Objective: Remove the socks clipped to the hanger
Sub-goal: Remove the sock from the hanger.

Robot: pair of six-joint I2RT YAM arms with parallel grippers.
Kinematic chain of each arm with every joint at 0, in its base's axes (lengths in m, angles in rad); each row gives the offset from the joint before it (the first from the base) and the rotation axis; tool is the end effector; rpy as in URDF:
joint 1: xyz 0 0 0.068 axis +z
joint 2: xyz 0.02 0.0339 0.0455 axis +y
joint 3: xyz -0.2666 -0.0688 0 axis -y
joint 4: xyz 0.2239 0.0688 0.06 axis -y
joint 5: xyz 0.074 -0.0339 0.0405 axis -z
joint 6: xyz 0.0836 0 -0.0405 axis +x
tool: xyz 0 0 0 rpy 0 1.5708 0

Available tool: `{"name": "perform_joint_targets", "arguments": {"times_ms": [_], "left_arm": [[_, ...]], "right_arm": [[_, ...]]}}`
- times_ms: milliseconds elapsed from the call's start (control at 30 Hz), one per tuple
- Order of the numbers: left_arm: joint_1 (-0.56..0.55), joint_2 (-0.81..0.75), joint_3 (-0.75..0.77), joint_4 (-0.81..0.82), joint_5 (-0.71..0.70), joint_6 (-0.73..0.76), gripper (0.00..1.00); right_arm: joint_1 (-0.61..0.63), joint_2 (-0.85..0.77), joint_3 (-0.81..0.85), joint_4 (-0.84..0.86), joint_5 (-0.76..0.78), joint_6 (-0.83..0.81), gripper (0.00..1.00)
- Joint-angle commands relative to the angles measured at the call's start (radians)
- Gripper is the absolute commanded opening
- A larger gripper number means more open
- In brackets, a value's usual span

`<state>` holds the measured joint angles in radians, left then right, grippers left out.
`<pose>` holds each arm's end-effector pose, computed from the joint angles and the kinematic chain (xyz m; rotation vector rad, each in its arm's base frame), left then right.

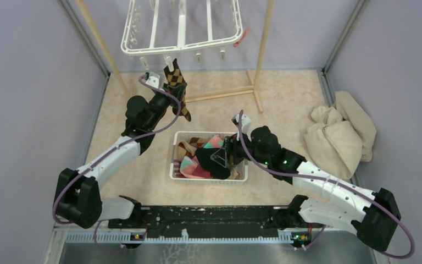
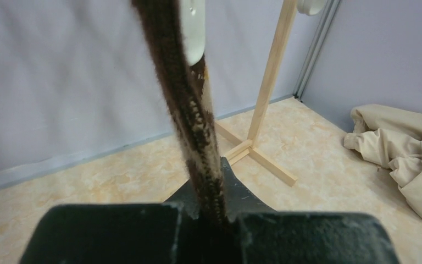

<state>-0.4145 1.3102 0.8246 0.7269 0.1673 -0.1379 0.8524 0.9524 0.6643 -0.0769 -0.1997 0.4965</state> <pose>0.2957 -0.1453 0.3570 0.3287 1.3154 -0.5778 0.1473 0.1937 0.2690 -0.5103 2.0253 1.0588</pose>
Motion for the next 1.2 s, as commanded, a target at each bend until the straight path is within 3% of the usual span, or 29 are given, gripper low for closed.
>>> {"name": "perform_joint_targets", "arguments": {"times_ms": [0,167,600,833,1167], "left_arm": [[-0.002,-0.04,0.089,-0.121,0.06,-0.022,0.0],[-0.003,-0.049,0.19,-0.245,0.078,-0.034,0.0],[-0.013,-0.064,0.232,-0.316,0.101,-0.083,0.0],[-0.016,-0.08,0.225,-0.342,0.096,-0.081,0.0],[-0.018,-0.095,0.213,-0.359,0.127,-0.088,0.01]], "right_arm": [[-0.006,0.049,0.134,0.066,0.023,-0.035,0.63],[-0.006,0.13,0.178,0.2,0.073,-0.085,0.63],[-0.005,0.433,0.169,0.795,0.174,-0.248,0.67],[-0.027,0.584,0.301,0.919,0.116,-0.272,0.69],[-0.09,0.762,0.459,0.992,-0.105,-0.176,0.72]]}}
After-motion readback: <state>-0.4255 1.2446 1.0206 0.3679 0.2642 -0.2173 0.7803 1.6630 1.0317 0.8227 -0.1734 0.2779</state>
